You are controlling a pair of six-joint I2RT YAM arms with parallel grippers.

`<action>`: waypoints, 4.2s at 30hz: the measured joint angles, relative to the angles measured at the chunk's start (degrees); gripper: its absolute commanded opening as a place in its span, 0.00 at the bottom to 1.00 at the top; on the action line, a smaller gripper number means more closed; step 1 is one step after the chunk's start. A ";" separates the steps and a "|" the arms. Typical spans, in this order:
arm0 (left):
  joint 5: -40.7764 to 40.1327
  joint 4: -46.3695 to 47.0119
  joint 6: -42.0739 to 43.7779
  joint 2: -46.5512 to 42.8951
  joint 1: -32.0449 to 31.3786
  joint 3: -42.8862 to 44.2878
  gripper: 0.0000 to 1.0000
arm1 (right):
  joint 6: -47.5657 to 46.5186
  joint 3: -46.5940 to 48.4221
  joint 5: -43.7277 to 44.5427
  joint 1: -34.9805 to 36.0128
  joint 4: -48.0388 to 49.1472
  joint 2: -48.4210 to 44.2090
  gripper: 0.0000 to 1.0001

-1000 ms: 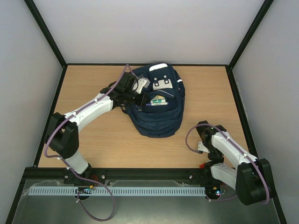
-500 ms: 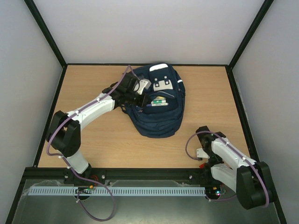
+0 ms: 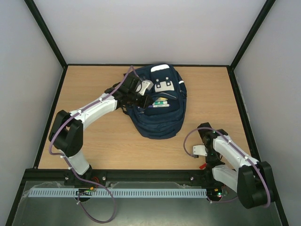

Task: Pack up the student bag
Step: Pick up the stationery from the center of the board, then place the stationery in the student bag.

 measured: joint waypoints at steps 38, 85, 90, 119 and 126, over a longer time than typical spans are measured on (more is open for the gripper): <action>-0.24 -0.31 0.04 0.09 0.00 0.31 0.07 | 36.06 20.59 -28.22 11.50 5.70 11.23 0.10; 0.35 -0.52 0.00 0.09 1.40 0.52 0.07 | 35.58 26.21 -16.48 20.98 38.99 11.43 0.48; 0.35 -0.52 0.02 0.09 1.40 0.52 0.07 | 36.85 26.05 -19.52 19.93 36.94 12.28 0.46; 0.35 -0.44 -0.22 0.04 1.66 0.55 0.07 | 43.34 27.02 -2.73 19.93 48.30 21.86 0.52; -0.20 -0.46 -0.61 0.04 1.64 0.55 0.21 | 44.65 24.74 -11.13 19.65 46.01 13.25 0.54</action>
